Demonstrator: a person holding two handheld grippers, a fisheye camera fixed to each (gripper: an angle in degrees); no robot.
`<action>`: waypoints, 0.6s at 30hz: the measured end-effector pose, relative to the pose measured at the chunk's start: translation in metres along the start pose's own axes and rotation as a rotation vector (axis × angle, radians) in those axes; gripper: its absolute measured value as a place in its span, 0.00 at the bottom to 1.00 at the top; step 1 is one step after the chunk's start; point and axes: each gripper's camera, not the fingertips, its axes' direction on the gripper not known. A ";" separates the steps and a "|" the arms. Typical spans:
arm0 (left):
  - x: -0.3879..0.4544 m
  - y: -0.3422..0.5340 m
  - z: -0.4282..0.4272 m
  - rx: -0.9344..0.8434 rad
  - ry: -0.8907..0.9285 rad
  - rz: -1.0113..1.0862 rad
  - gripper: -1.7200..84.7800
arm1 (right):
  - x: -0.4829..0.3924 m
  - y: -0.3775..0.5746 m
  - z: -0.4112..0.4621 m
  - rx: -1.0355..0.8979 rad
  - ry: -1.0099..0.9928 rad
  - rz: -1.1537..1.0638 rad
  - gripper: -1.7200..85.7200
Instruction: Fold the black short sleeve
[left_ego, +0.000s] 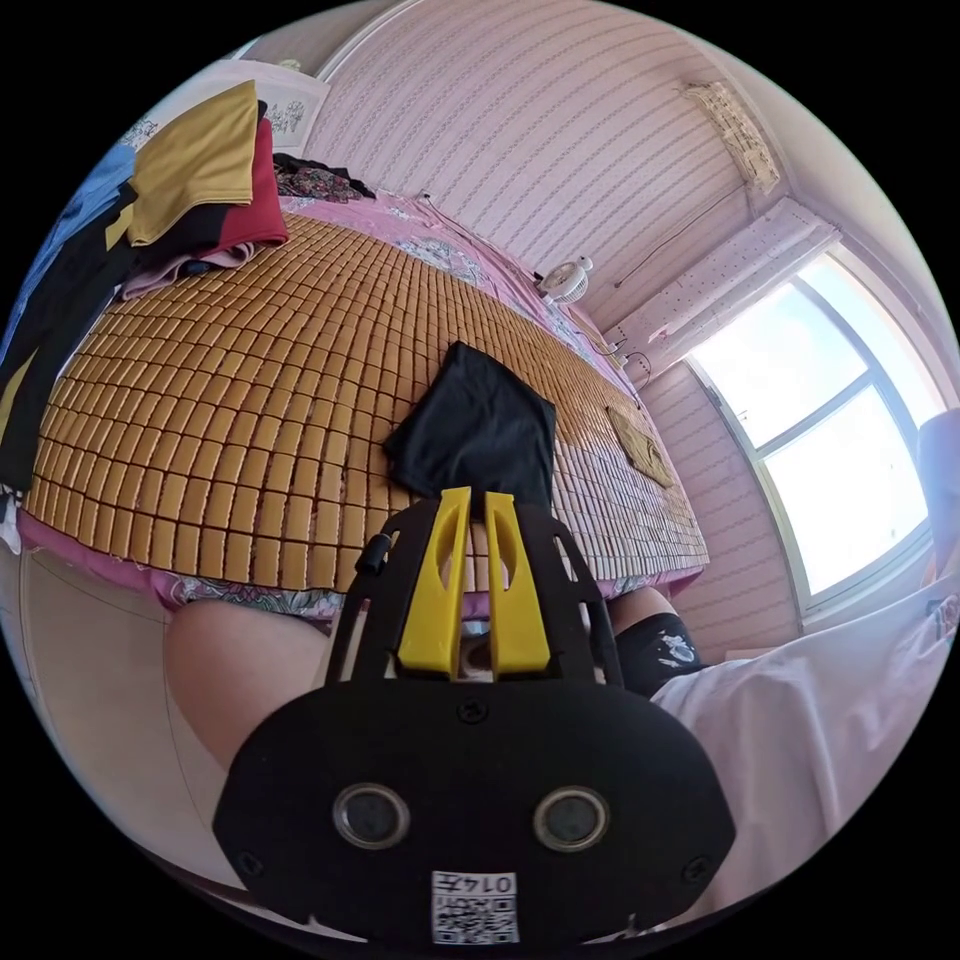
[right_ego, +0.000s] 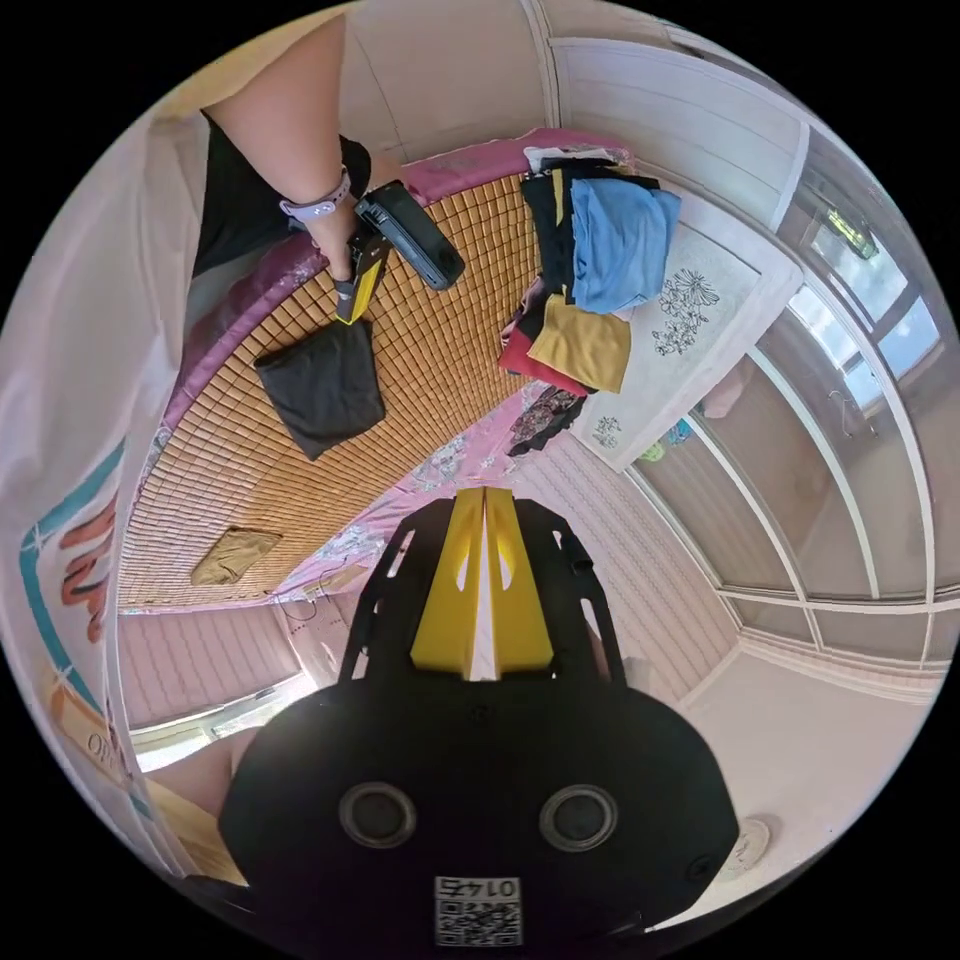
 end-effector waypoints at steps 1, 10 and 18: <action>-0.002 -0.001 -0.002 0.001 -0.002 0.002 0.06 | 0.001 -0.002 0.002 -0.015 0.023 0.006 0.01; -0.018 -0.006 -0.008 0.001 -0.005 -0.012 0.07 | -0.041 -0.040 0.062 0.113 -0.177 0.002 0.01; -0.028 -0.011 0.004 -0.006 -0.052 -0.032 0.10 | -0.161 -0.042 0.306 0.247 -1.203 0.487 0.03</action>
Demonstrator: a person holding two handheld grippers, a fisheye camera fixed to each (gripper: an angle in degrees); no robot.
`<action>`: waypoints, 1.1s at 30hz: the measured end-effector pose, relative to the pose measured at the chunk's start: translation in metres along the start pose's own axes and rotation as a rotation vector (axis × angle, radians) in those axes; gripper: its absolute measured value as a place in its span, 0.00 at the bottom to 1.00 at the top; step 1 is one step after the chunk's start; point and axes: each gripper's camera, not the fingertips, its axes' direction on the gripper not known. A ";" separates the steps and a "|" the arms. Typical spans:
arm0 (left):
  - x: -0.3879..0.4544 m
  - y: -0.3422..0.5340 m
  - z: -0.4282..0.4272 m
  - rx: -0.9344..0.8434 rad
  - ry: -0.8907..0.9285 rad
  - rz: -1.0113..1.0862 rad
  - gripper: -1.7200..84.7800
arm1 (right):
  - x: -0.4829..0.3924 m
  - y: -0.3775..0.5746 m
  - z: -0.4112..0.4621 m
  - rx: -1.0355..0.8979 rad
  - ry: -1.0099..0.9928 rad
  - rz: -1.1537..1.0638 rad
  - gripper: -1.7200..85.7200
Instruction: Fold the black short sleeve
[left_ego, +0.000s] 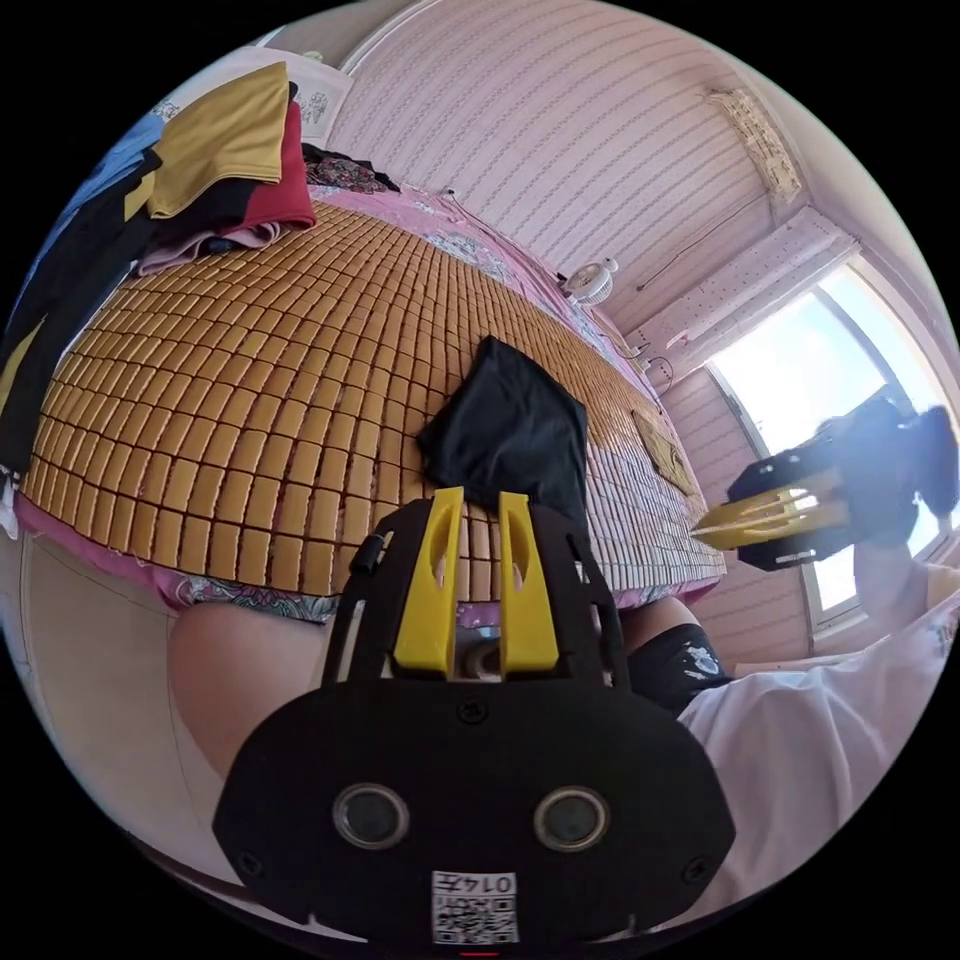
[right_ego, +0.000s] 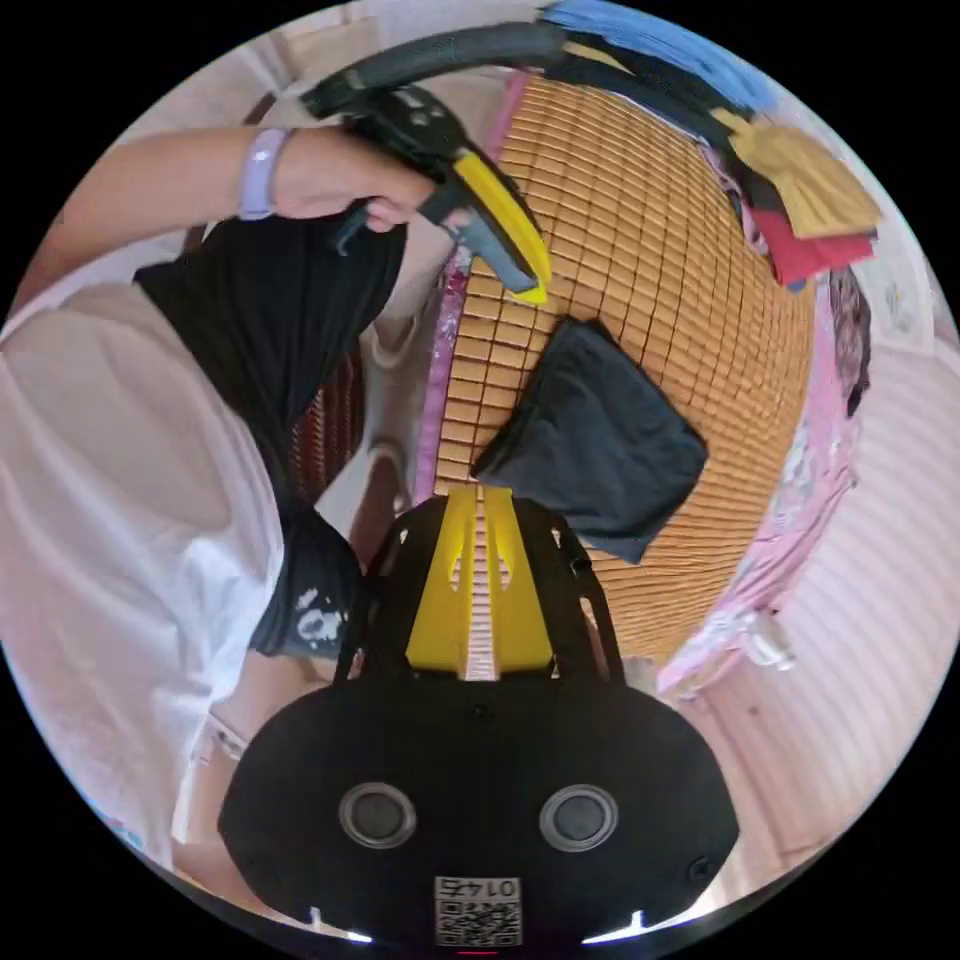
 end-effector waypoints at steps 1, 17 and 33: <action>0.001 -0.002 0.005 -0.013 -0.026 0.012 0.11 | 0.015 0.007 0.014 0.038 -0.059 0.064 0.03; 0.011 -0.071 0.068 -0.200 -0.233 0.160 0.10 | 0.142 0.030 0.121 0.417 -0.213 0.483 0.11; 0.070 -0.030 -0.009 -0.076 -0.068 0.315 0.01 | 0.168 0.407 0.184 0.781 -0.416 1.155 0.04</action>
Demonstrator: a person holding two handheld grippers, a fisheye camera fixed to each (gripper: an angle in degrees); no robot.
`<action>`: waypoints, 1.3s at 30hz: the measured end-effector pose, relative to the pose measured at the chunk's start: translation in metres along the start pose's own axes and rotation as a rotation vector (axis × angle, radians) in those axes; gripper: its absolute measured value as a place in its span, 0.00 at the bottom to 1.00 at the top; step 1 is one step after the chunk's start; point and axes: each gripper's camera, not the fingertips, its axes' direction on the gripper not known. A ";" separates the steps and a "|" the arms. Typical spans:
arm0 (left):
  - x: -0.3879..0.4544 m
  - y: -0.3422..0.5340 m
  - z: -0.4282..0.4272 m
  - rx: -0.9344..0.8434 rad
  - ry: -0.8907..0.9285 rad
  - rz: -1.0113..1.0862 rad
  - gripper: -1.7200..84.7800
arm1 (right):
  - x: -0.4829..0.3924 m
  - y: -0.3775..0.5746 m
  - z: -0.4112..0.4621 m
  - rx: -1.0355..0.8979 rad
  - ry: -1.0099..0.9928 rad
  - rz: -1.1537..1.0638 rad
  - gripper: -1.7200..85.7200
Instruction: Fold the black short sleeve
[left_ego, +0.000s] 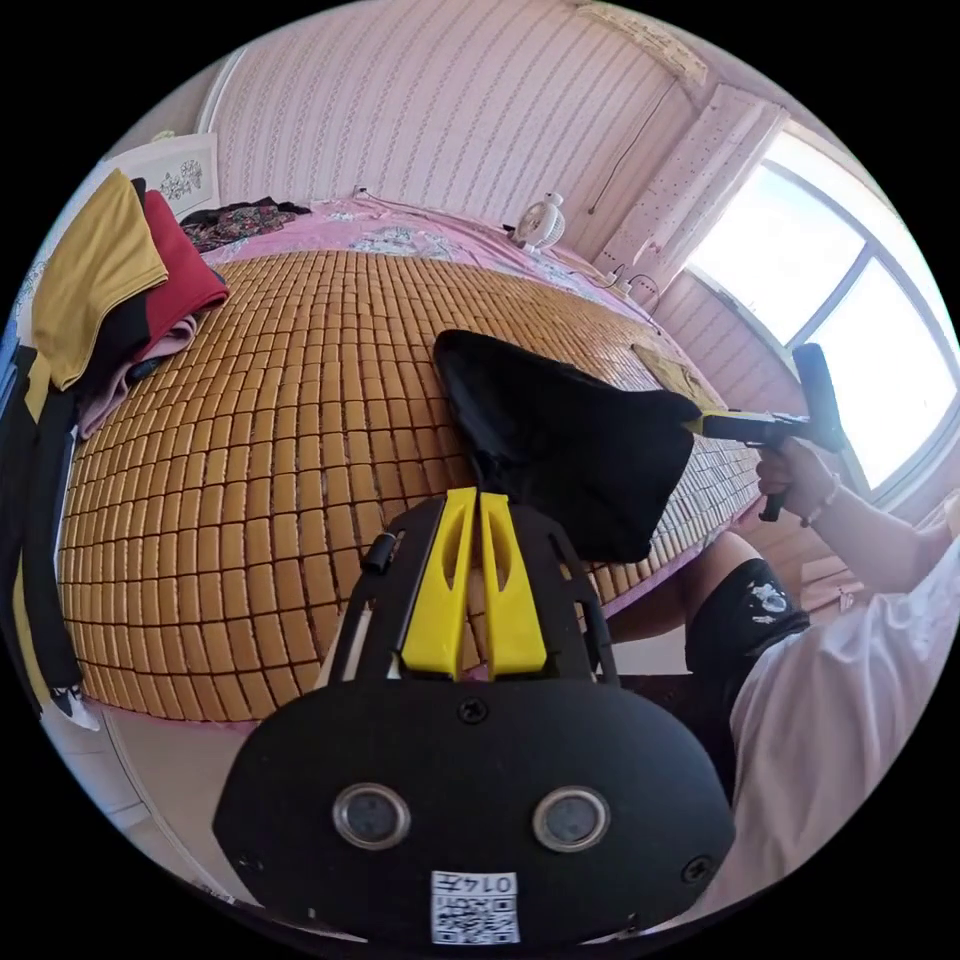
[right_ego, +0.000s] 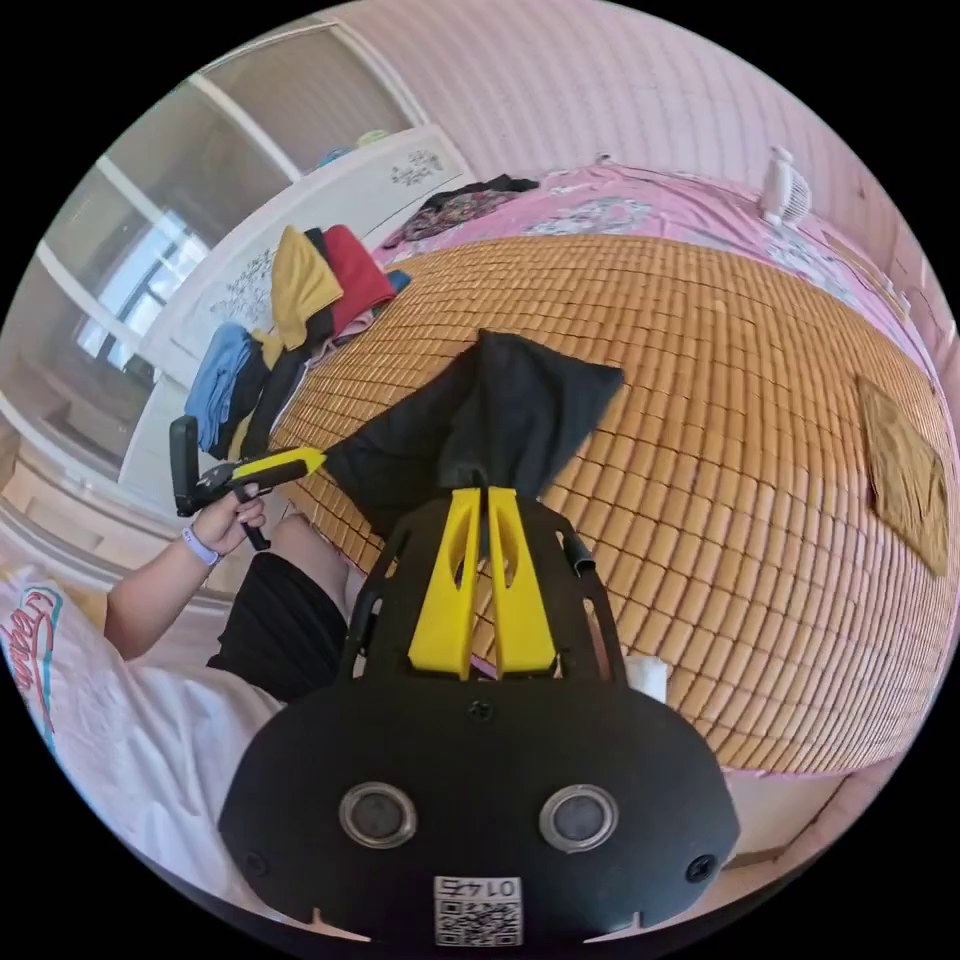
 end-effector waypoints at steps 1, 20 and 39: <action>0.009 0.007 -0.012 0.023 0.025 -0.002 0.01 | 0.013 0.011 -0.007 0.000 0.008 0.035 0.04; 0.084 0.044 -0.072 -0.048 0.031 -0.110 0.01 | 0.127 0.082 -0.023 -0.052 0.192 0.222 0.12; 0.163 -0.026 -0.317 0.557 0.016 0.079 0.01 | 0.054 0.054 -0.409 0.600 -0.031 -0.128 0.02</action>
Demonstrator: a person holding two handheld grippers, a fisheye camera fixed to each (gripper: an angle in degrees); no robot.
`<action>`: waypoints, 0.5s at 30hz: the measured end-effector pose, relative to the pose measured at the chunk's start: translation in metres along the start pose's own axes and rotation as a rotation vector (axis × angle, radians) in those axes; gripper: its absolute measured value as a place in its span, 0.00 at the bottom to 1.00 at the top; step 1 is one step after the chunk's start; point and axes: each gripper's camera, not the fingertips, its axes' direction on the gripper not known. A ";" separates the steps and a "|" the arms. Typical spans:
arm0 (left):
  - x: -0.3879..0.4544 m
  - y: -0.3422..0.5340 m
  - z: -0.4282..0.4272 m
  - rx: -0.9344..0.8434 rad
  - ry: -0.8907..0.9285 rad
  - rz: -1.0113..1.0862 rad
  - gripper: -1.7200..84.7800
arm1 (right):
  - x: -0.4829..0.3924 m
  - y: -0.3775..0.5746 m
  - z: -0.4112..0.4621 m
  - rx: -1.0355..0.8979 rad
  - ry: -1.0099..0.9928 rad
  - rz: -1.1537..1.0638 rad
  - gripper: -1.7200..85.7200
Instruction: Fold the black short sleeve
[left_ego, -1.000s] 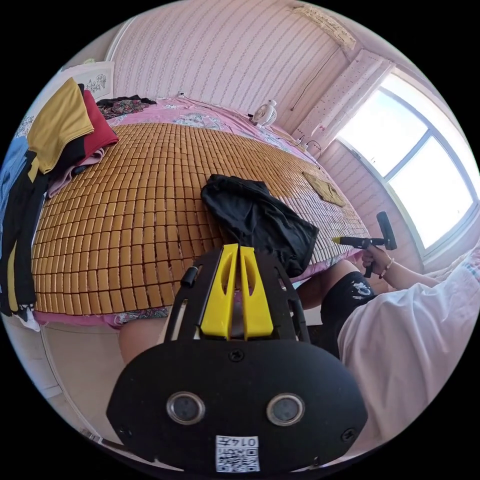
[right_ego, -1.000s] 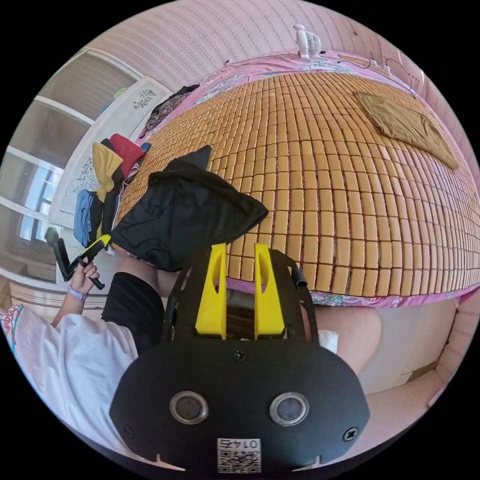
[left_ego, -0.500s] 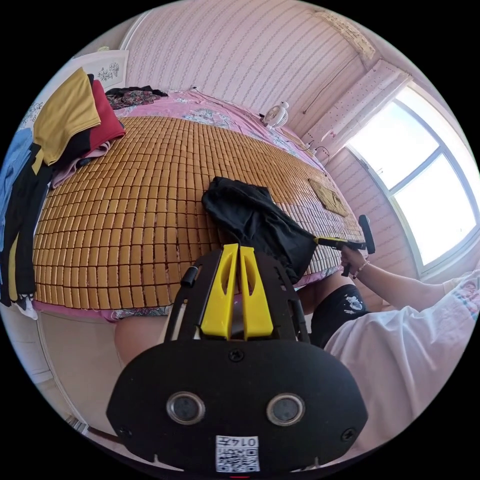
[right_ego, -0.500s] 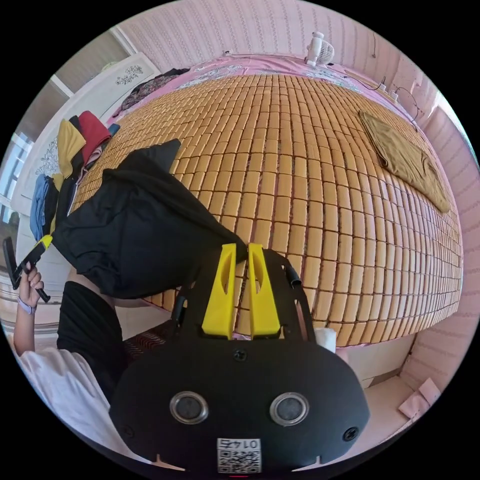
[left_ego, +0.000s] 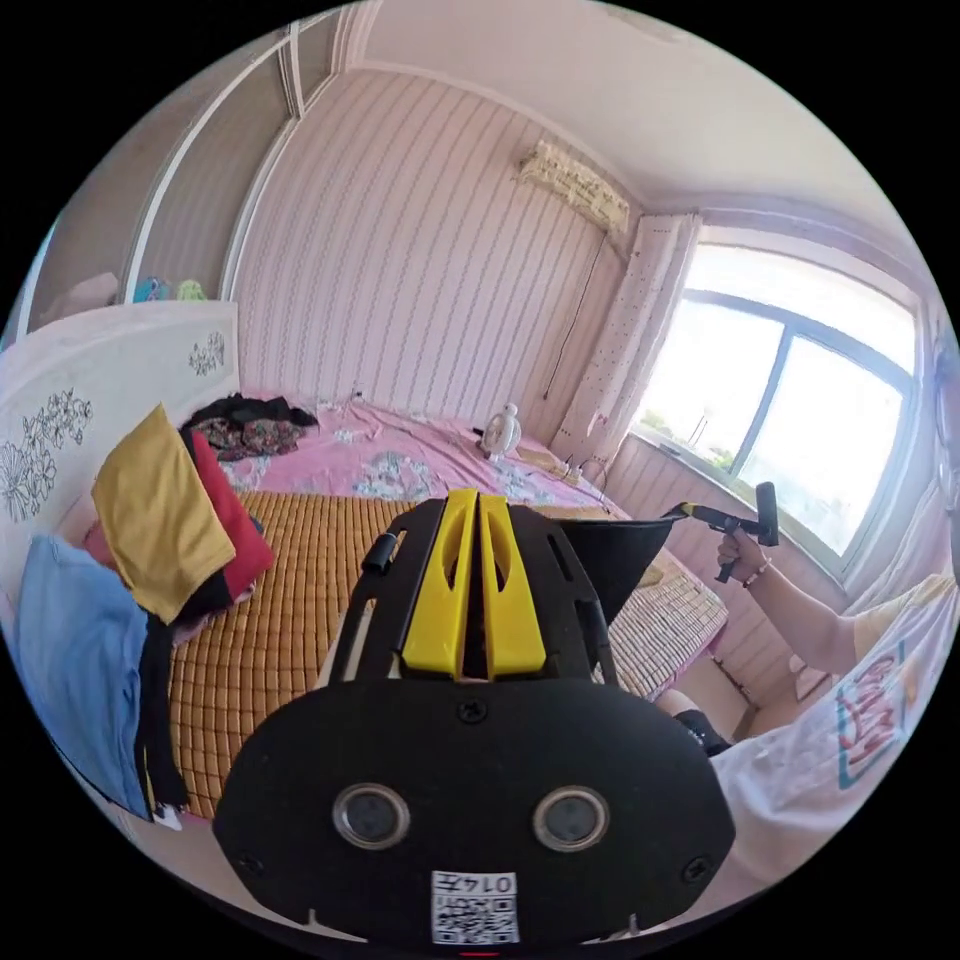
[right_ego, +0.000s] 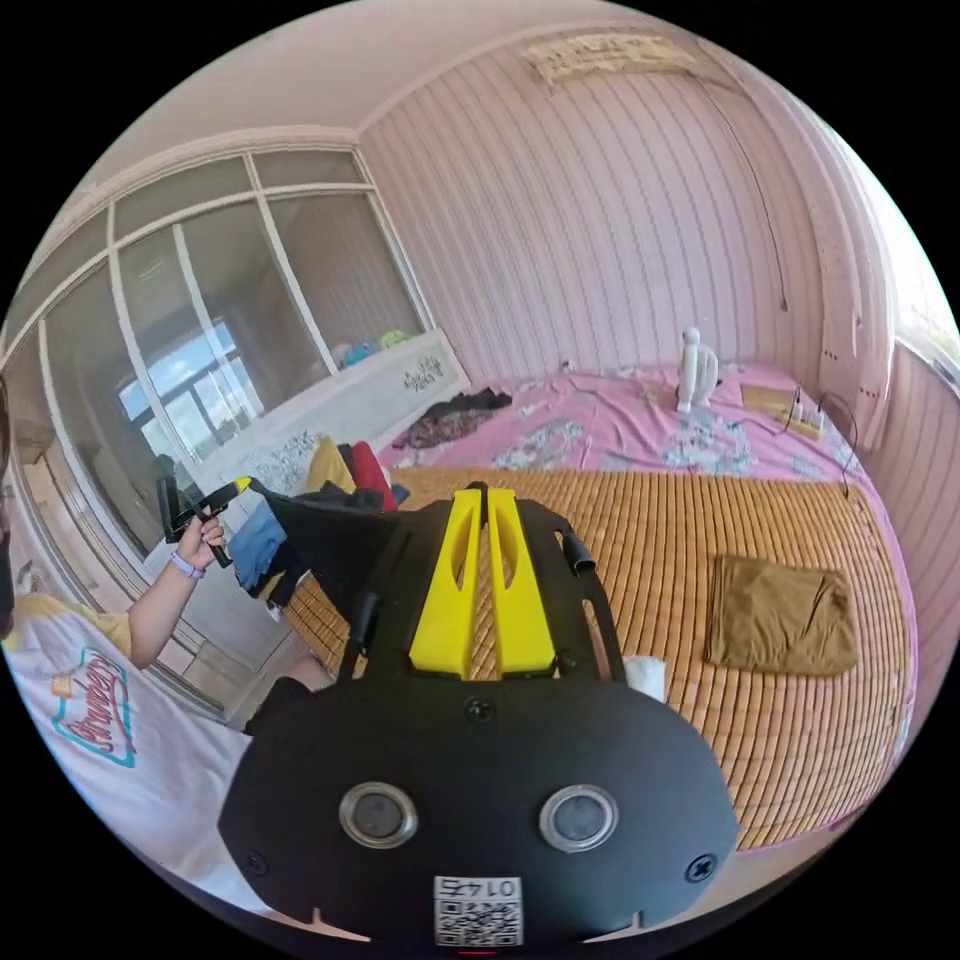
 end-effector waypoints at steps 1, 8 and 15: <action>0.009 -0.019 -0.022 0.079 0.004 0.021 0.01 | -0.007 -0.012 -0.013 0.034 -0.007 -0.020 0.02; 0.059 -0.089 -0.136 0.392 0.023 0.101 0.01 | -0.087 -0.101 -0.144 0.310 -0.079 -0.178 0.02; 0.098 -0.098 -0.186 0.440 -0.030 0.138 0.01 | -0.136 -0.104 -0.213 0.377 -0.074 -0.248 0.02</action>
